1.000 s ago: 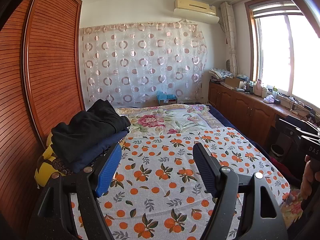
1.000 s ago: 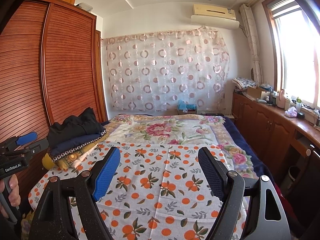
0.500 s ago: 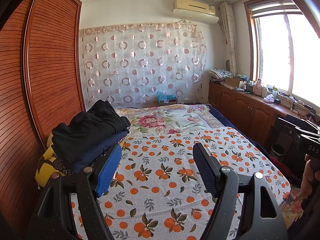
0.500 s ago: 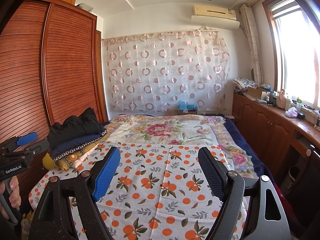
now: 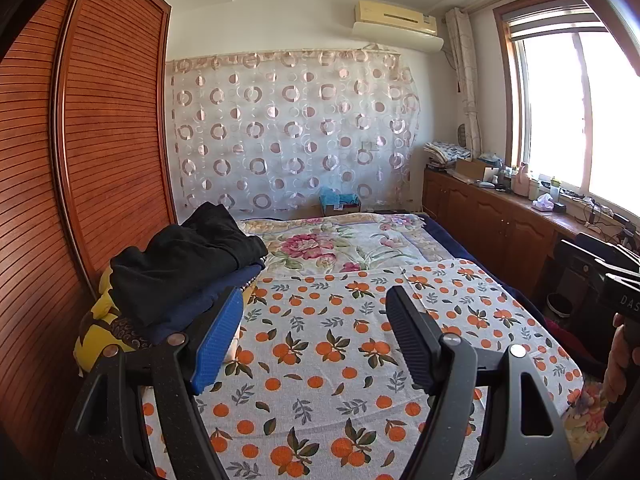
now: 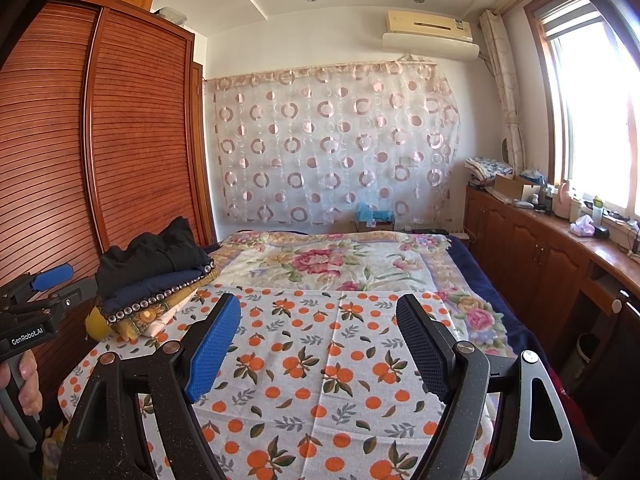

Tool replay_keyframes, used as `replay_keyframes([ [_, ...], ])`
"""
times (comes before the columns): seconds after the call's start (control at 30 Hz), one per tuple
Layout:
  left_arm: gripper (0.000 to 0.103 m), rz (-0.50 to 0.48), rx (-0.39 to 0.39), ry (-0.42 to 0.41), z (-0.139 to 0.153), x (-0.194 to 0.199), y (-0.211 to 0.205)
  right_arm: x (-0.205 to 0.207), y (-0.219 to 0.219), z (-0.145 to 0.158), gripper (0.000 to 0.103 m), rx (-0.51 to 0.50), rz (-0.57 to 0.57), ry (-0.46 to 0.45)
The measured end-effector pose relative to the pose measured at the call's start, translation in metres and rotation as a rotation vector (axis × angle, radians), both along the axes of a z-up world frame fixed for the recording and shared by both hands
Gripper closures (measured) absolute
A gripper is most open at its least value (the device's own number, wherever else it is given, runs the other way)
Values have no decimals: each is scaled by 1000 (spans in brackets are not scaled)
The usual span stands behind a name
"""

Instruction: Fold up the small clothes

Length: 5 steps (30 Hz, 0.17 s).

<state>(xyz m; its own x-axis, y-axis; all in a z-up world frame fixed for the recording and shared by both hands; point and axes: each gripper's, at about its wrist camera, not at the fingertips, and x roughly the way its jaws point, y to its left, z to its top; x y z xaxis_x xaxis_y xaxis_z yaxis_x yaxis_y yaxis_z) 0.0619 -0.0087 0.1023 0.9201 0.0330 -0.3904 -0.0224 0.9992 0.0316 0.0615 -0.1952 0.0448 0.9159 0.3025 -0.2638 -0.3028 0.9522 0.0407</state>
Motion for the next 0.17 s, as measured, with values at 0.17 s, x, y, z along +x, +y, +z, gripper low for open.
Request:
replay_keyframes([
  [0.17,28,0,0,-1,0,0,0,1,0,0,21,0,1,0],
])
